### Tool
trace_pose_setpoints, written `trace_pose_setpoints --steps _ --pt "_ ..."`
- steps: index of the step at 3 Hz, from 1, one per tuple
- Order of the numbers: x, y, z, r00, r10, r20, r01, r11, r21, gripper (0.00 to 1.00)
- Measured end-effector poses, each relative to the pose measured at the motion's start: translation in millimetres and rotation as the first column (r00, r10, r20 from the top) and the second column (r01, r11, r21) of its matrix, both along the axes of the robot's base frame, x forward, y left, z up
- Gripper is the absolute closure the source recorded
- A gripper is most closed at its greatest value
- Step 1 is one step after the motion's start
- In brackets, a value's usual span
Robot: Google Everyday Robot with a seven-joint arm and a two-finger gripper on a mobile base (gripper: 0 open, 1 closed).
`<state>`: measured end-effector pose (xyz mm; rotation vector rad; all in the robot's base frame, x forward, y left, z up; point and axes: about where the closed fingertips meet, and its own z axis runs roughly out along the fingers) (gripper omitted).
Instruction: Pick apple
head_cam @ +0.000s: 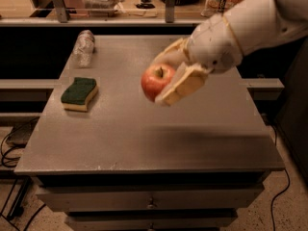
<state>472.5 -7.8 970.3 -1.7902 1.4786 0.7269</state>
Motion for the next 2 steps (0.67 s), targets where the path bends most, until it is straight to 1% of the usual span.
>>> trace_pose_setpoints --steps 1,2 --pt "9.1 -6.3 41.2 0.9966 -0.015 0.080 0.013 0.999 0.030 1.00" --pt "9.0 -6.0 41.8 0.9966 -0.015 0.082 0.013 0.999 0.031 1.00"
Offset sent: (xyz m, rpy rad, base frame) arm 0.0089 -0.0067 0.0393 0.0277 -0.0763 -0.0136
